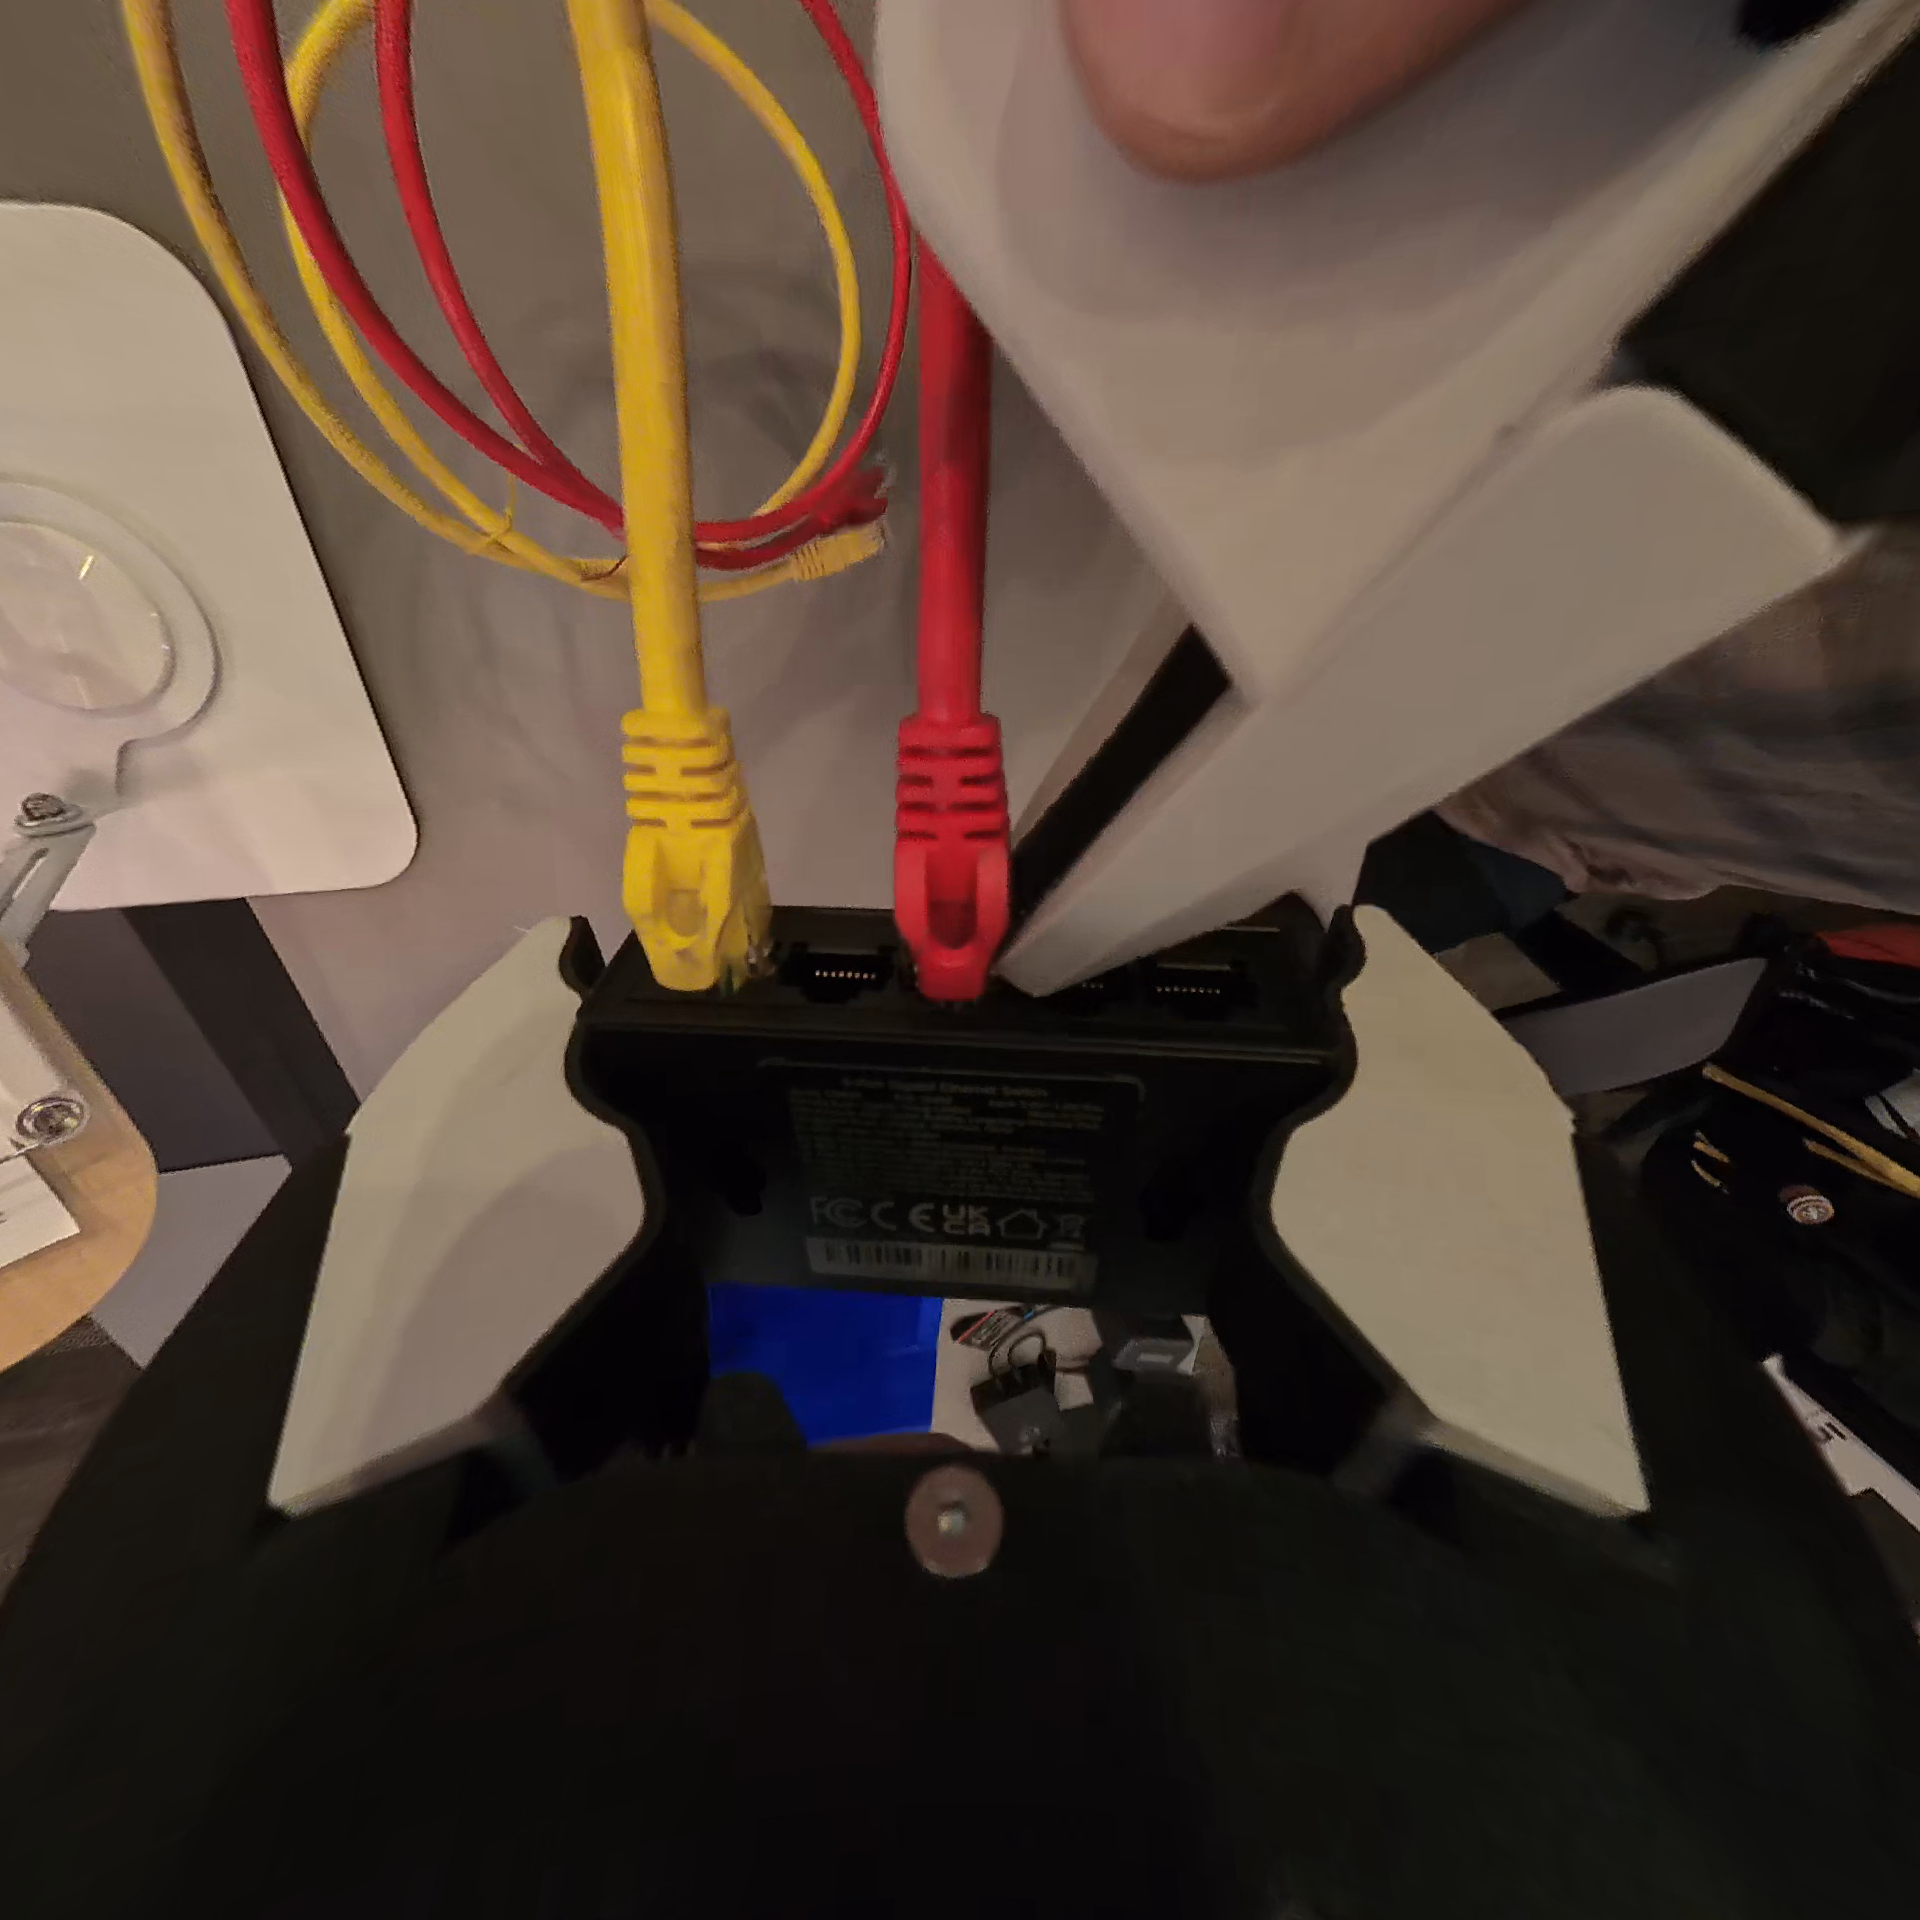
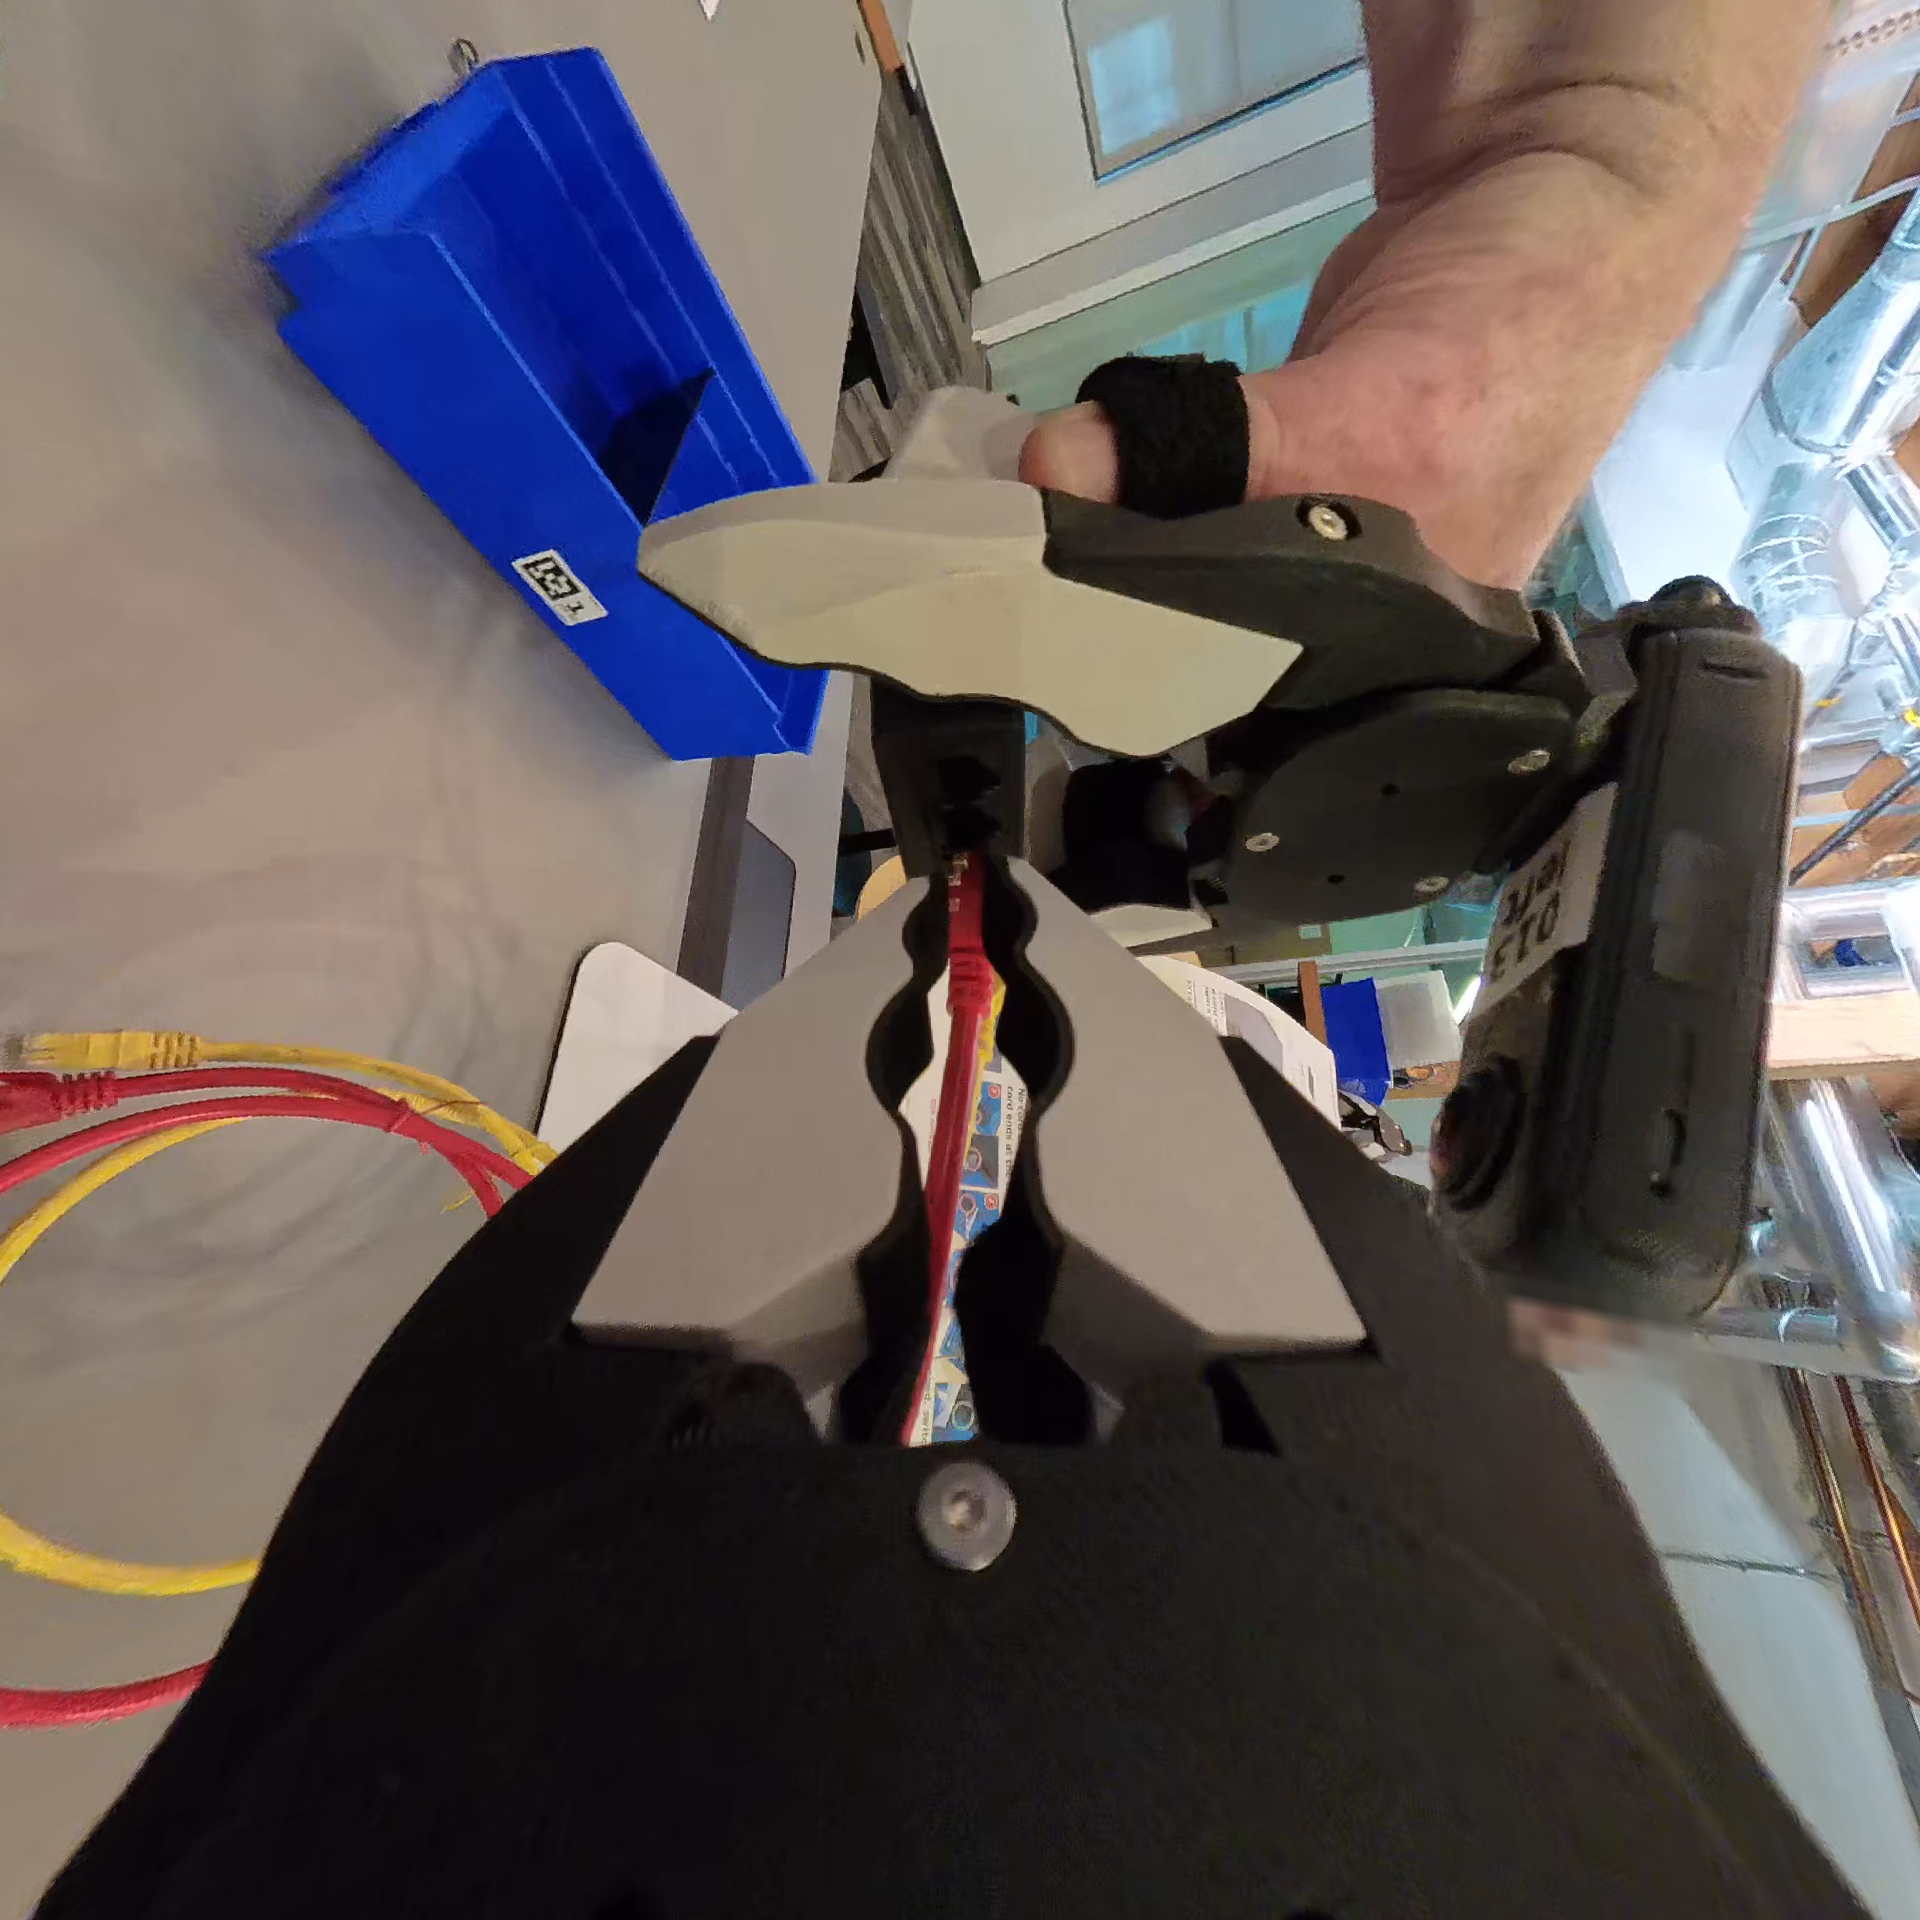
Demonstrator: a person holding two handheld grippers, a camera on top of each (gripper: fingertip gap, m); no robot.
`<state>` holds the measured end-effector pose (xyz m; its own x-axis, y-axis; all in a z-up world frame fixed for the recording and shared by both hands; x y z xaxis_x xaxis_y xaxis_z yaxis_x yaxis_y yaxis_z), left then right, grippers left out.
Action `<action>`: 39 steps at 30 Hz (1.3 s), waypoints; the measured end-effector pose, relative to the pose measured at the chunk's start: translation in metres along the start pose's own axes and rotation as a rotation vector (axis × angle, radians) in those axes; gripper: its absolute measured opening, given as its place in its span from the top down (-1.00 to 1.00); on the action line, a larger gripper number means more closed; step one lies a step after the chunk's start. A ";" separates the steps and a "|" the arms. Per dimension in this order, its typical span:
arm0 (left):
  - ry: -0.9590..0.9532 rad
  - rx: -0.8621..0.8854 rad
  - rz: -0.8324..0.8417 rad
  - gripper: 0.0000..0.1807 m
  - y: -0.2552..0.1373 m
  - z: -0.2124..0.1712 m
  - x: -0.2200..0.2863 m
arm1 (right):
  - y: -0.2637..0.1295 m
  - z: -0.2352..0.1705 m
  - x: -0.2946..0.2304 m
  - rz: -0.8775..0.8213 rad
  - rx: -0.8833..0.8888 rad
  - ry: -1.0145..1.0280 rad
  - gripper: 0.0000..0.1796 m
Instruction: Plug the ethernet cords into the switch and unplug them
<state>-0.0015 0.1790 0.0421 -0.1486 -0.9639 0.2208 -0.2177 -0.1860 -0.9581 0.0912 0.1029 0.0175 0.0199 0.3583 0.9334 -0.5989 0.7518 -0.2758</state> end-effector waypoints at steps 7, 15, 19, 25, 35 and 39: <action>-0.003 0.014 -0.012 -0.39 0.001 -0.007 0.002 | 0.003 0.003 0.001 0.008 0.041 0.016 0.95; -0.015 -0.022 0.011 -0.39 0.000 -0.002 0.001 | -0.006 -0.005 0.010 0.027 0.044 0.083 0.82; -0.023 -0.031 0.007 -0.39 0.002 0.000 0.000 | -0.002 -0.007 0.007 0.044 0.028 0.064 0.76; -0.019 -0.031 0.004 -0.39 -0.001 0.004 0.000 | 0.002 -0.009 0.006 0.031 0.000 0.045 0.85; -0.004 -0.035 0.003 -0.39 0.001 0.007 0.002 | -0.001 -0.006 0.001 0.018 -0.028 -0.008 0.88; 0.013 -0.013 -0.006 -0.39 0.000 0.007 0.003 | -0.003 -0.004 0.001 0.001 -0.039 -0.027 0.88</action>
<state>0.0044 0.1748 0.0412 -0.1595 -0.9603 0.2290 -0.2313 -0.1892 -0.9543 0.0967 0.1029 0.0179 -0.0025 0.3445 0.9388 -0.5676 0.7724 -0.2850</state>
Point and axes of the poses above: each gripper's, where its closed fingertips meet, y out along the fingers, z out of its top, x = y × z across the jaws, the point moved 10 cm from there along -y, back along the fingers, and after that the axes turned 12 degrees about -x, right-handed, at the moved point
